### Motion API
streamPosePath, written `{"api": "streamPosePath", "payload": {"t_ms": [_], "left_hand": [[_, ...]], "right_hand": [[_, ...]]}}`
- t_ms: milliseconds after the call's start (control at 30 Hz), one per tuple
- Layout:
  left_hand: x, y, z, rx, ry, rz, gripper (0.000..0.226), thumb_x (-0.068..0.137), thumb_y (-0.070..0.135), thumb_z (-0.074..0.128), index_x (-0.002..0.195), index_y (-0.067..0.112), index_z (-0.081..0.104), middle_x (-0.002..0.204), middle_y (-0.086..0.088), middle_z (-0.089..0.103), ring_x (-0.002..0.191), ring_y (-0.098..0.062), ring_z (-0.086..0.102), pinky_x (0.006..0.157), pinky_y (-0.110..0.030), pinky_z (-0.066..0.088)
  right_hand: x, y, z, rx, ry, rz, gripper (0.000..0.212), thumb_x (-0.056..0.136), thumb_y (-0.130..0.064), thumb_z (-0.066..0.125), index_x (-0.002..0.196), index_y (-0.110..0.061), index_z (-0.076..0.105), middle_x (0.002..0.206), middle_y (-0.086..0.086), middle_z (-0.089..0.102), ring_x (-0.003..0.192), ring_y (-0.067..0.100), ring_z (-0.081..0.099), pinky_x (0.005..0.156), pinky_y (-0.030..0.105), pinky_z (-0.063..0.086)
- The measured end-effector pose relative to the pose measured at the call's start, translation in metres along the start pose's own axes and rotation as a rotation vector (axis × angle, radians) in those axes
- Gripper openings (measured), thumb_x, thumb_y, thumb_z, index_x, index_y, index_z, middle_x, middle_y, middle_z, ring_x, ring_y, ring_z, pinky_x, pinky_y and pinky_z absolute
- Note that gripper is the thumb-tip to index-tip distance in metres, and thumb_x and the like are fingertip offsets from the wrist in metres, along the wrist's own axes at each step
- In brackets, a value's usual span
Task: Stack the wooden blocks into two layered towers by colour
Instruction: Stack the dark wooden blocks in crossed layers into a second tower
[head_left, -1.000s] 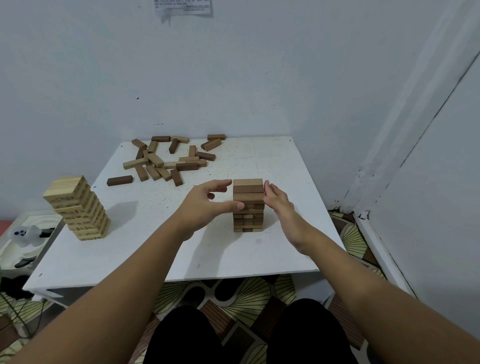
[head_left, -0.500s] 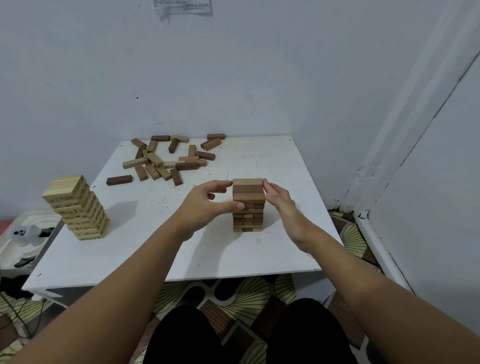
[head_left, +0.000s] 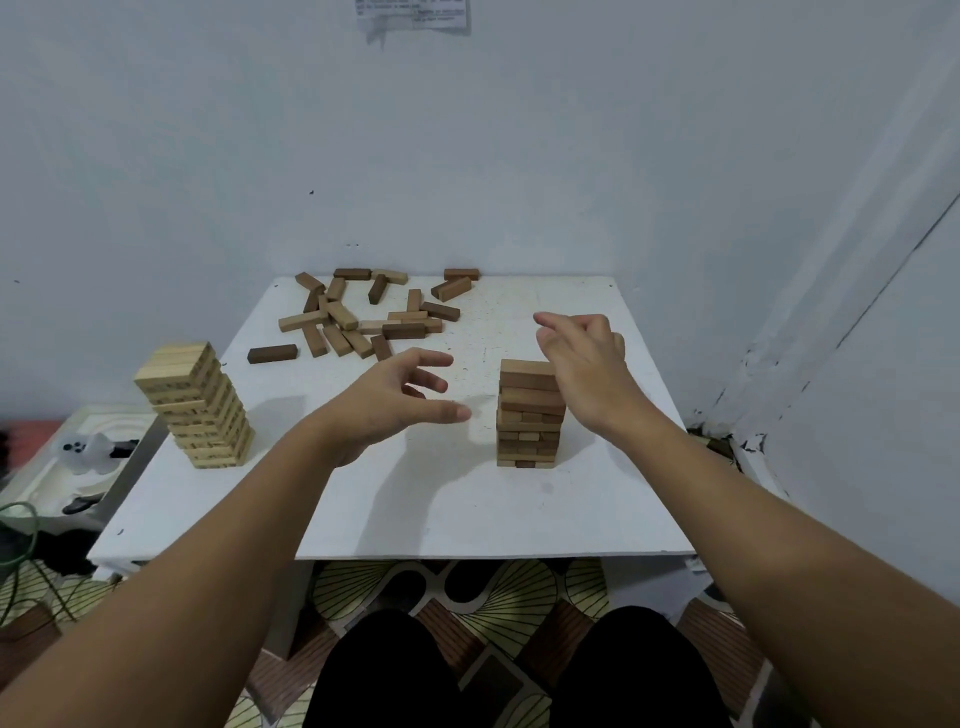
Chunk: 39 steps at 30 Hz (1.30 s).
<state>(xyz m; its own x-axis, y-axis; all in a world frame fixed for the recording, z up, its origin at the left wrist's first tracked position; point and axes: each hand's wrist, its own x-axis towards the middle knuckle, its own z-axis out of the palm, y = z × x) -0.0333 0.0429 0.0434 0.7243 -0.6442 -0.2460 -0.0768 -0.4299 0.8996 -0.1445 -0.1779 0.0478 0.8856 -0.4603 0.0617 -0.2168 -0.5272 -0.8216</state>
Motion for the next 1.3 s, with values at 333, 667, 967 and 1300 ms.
{"api": "streamPosePath", "payload": {"t_ms": [333, 667, 967, 1300], "left_hand": [[0.006, -0.001, 0.035, -0.031, 0.107, 0.143, 0.056, 0.070, 0.039, 0.094, 0.122, 0.036, 0.072, 0.105, 0.005, 0.073, 0.079, -0.006, 0.061, 0.079, -0.025, 0.053], [0.018, 0.017, 0.035, 0.048, 0.004, 0.066, 0.090, 0.065, 0.043, 0.096, 0.145, 0.042, 0.056, 0.121, 0.006, 0.062, 0.091, -0.012, 0.057, 0.087, -0.028, 0.046], [0.026, 0.022, 0.034, 0.054, -0.022, 0.056, 0.075, 0.068, 0.034, 0.096, 0.136, 0.039, 0.065, 0.121, 0.004, 0.063, 0.092, -0.010, 0.058, 0.087, -0.028, 0.046], [0.024, 0.017, 0.035, 0.030, -0.006, 0.063, 0.078, 0.067, 0.033, 0.097, 0.136, 0.043, 0.063, 0.123, 0.004, 0.062, 0.094, -0.012, 0.059, 0.088, -0.030, 0.050]], "right_hand": [[-0.031, 0.045, 0.008, 0.212, 0.125, 0.047, 0.032, 0.101, -0.042, 0.061, 0.132, -0.041, 0.057, 0.124, -0.008, 0.049, 0.118, 0.015, 0.051, 0.096, 0.029, 0.047], [-0.030, 0.054, -0.005, 0.227, -0.177, 0.079, 0.078, 0.092, -0.044, 0.074, 0.157, -0.047, 0.032, 0.143, -0.009, 0.035, 0.131, 0.011, 0.040, 0.100, 0.030, 0.036], [-0.022, 0.062, -0.011, 0.245, -0.207, 0.103, 0.061, 0.096, -0.036, 0.070, 0.150, -0.050, 0.045, 0.144, -0.006, 0.036, 0.131, 0.013, 0.042, 0.101, 0.033, 0.038], [-0.018, 0.065, -0.011, 0.251, -0.207, 0.098, 0.062, 0.094, -0.040, 0.073, 0.148, -0.053, 0.045, 0.143, -0.007, 0.036, 0.129, 0.012, 0.043, 0.101, 0.034, 0.039]]}}
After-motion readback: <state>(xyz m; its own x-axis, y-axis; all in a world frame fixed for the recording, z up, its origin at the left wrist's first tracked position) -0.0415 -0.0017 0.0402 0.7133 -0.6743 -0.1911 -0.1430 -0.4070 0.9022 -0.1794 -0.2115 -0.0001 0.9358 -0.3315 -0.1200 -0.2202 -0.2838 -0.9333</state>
